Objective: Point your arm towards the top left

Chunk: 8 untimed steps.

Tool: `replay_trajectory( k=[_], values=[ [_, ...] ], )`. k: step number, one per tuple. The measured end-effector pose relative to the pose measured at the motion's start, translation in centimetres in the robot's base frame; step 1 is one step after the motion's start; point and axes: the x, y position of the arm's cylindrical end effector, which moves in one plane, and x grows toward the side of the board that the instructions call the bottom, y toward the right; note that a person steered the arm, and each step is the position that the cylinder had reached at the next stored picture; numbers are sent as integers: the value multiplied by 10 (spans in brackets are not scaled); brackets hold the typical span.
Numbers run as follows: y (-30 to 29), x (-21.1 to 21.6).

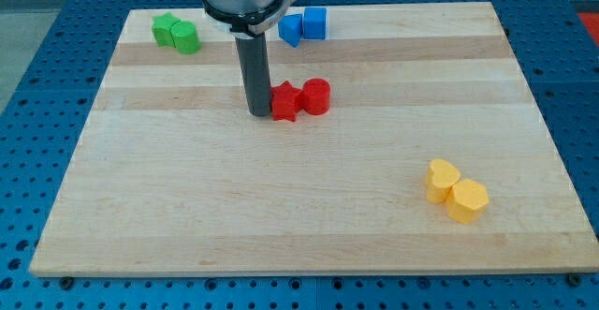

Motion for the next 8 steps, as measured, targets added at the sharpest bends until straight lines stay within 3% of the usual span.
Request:
replay_trajectory(
  k=[2,5,8],
  values=[
    [-8,-10],
    [-30,-60],
    [-30,-146]
  ],
)
